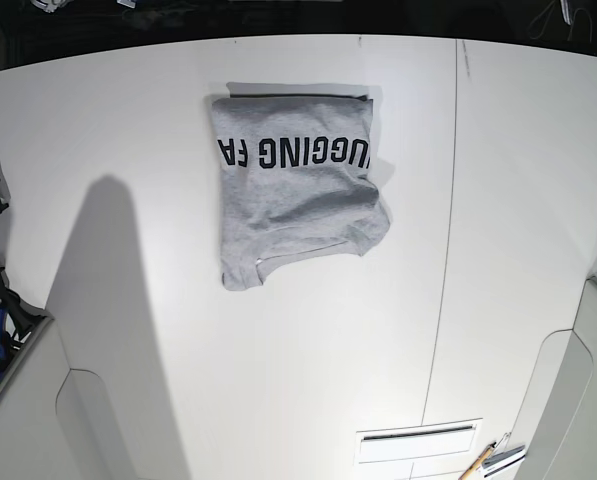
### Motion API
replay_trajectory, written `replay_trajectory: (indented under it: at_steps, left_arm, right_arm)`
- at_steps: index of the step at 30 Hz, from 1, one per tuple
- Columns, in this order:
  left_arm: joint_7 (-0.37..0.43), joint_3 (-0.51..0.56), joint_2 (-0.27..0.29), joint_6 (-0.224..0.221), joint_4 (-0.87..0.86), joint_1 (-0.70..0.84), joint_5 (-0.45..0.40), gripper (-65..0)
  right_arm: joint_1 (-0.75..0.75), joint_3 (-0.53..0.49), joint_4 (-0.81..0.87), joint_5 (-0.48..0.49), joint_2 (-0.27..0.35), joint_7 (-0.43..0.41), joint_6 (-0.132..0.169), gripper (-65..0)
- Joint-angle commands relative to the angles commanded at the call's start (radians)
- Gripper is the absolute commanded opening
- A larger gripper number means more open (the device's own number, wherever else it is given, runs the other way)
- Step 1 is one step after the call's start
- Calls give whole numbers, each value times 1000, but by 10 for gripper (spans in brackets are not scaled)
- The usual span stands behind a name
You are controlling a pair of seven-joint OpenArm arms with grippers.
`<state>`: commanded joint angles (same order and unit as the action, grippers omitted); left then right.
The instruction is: Fold the T-shirt properly
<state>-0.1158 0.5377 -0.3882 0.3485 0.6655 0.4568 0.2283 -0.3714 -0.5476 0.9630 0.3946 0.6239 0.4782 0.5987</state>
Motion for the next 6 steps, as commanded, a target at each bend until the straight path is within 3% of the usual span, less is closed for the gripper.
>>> replay_trajectory:
  at_steps: [6]
  left_arm:
    - [0,78,51,-5,-58,-72,52,-650]
  right_arm:
    - [103,-4,-94,-13,-69,-1,0,-650]
